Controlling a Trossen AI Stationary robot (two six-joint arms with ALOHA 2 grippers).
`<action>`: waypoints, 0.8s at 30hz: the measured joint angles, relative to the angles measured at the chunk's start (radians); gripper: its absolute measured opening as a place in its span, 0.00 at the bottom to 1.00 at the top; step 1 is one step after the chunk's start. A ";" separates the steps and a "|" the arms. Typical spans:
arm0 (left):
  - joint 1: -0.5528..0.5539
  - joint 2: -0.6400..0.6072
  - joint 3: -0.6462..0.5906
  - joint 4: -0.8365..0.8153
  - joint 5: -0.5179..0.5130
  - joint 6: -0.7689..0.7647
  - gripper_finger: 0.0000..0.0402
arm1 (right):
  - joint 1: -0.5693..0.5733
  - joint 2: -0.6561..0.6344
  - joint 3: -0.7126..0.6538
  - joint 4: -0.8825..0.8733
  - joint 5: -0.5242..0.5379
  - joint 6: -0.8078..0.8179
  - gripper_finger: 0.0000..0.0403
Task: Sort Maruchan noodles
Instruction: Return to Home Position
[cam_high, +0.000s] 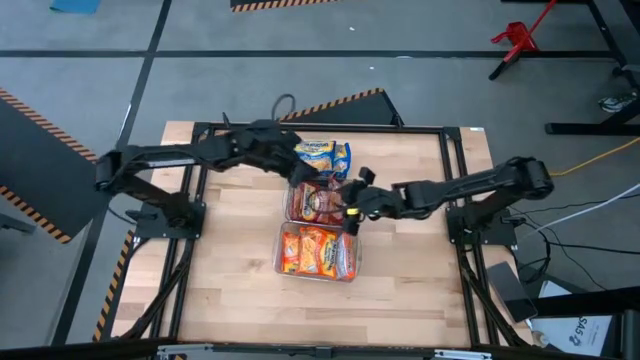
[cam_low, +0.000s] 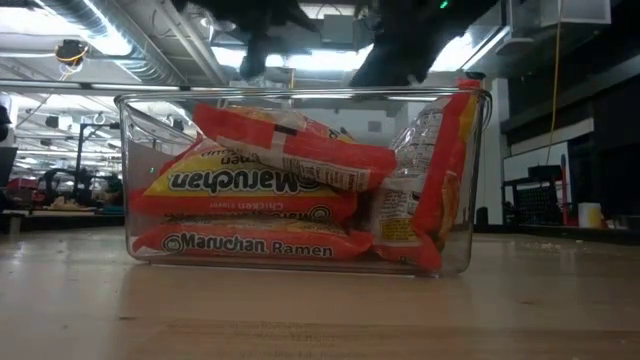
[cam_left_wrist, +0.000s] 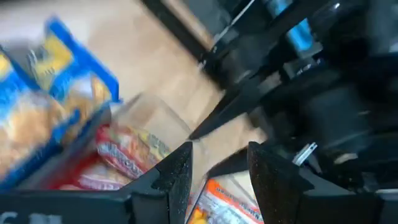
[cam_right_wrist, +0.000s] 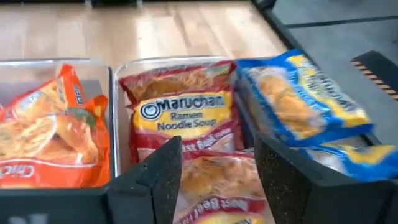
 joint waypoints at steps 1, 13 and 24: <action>0.000 -0.024 0.000 -0.001 -0.015 0.021 0.37 | -0.006 0.025 0.000 0.022 -0.012 -0.003 0.46; -0.039 -0.239 -0.002 -0.013 -0.104 0.228 0.37 | -0.072 0.177 0.002 0.132 -0.152 -0.042 0.46; -0.043 -0.438 -0.001 0.019 -0.086 0.321 0.37 | -0.052 -0.047 0.327 -0.203 -0.215 -0.238 0.46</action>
